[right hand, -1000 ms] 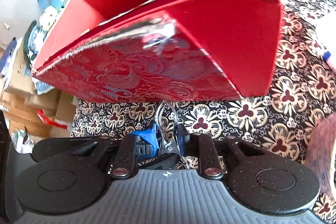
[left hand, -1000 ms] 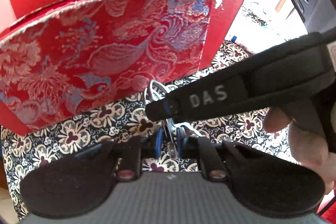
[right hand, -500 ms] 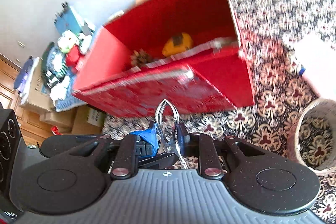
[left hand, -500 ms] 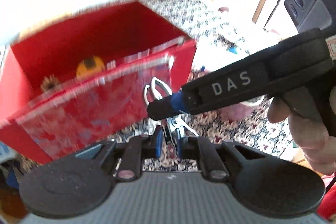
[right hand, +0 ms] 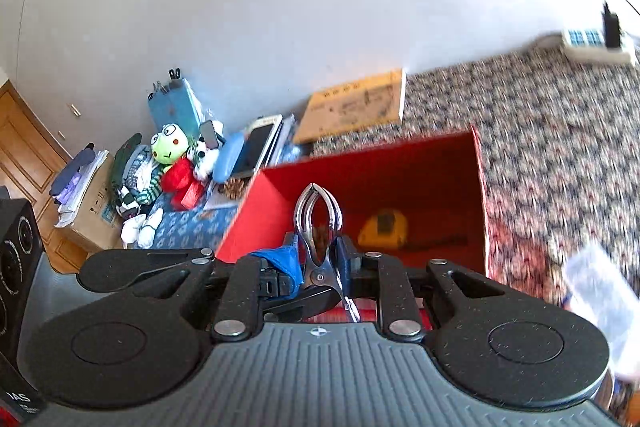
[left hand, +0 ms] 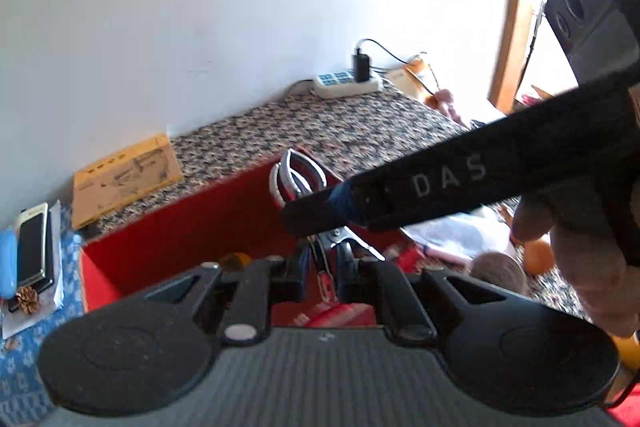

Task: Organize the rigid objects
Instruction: 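Raise the held scissors with the right tool over the red box rim, then lower the scissors with the right tool into the red box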

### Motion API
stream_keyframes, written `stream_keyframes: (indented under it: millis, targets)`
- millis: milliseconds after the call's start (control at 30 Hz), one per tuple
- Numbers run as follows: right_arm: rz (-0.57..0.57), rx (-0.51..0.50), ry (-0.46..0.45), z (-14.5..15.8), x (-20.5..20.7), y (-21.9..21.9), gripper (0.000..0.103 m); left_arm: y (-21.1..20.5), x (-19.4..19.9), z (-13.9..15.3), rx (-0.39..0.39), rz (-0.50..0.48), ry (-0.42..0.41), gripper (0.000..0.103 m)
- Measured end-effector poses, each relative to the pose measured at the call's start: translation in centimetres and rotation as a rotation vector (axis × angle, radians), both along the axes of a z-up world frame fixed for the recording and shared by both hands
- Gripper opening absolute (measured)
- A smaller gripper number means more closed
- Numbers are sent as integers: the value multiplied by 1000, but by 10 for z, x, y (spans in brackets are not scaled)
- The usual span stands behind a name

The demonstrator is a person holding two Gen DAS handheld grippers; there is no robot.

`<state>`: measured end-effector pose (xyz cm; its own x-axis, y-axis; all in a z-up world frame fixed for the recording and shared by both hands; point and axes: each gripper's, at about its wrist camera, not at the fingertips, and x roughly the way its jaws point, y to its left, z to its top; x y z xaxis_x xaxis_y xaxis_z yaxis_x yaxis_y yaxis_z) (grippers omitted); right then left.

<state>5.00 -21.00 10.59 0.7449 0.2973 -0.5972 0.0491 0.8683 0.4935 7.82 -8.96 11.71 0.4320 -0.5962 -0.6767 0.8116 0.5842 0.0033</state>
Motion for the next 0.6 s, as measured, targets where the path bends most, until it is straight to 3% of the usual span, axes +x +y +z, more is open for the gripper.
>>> stream_keyframes:
  millis: [233, 600]
  targets:
    - [32, 28, 66, -19, 56, 7, 1, 1, 51, -17, 80, 53, 42, 9]
    - [87, 141, 387, -95, 126, 31, 0, 15, 102, -87, 288, 125, 261, 9]
